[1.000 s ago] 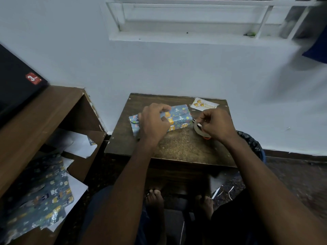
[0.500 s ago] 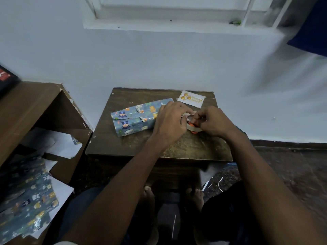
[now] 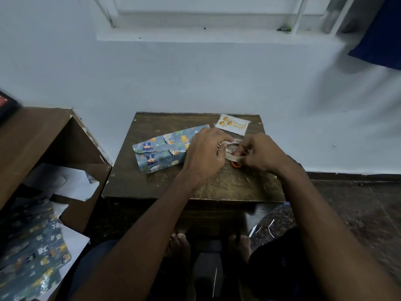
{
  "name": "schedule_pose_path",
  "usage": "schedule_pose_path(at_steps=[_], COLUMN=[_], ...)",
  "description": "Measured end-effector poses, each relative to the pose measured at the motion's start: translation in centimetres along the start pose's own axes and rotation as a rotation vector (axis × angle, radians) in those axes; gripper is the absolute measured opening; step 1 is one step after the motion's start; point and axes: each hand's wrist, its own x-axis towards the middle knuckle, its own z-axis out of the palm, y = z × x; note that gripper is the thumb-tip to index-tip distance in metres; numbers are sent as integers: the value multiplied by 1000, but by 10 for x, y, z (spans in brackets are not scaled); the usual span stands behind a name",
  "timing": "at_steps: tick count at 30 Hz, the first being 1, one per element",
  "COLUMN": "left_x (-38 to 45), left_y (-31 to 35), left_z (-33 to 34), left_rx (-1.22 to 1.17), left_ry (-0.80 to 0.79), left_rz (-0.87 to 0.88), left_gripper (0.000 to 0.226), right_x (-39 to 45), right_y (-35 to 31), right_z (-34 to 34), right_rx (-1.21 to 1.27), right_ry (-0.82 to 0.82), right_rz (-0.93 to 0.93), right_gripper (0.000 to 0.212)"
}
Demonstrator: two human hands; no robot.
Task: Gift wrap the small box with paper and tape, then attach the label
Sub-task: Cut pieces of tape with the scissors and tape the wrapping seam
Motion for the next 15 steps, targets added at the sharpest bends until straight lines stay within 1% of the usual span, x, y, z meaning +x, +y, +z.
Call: schedule_pose_path(at_steps=[2,4,5,10,12,15], left_x=[2,5,6,10,11,11], left_y=[-1,-4,-5,-3,-1,3], left_z=[0,-1,-3,-7,-8,-11], left_rx=[-18,-36,-52,-254,-338,-389], left_ry=[14,45,60,89,85,114], left_rz=[8,9,0,-83,-126,-145], left_gripper=[24,24,24,19,18,12], right_x=[-3,-4,-4,-6,-6,-5], right_y=[1,1,1,-1,-2,-3], right_z=[-6,-11,-13,-21,-22,-21], right_rx=[83,133,155,314,343,353], right_ry=[96,183,200,170,155,131], right_rz=[-5,-31,-48,-134,-159,-181], right_gripper=[8,13,14,12,10,12])
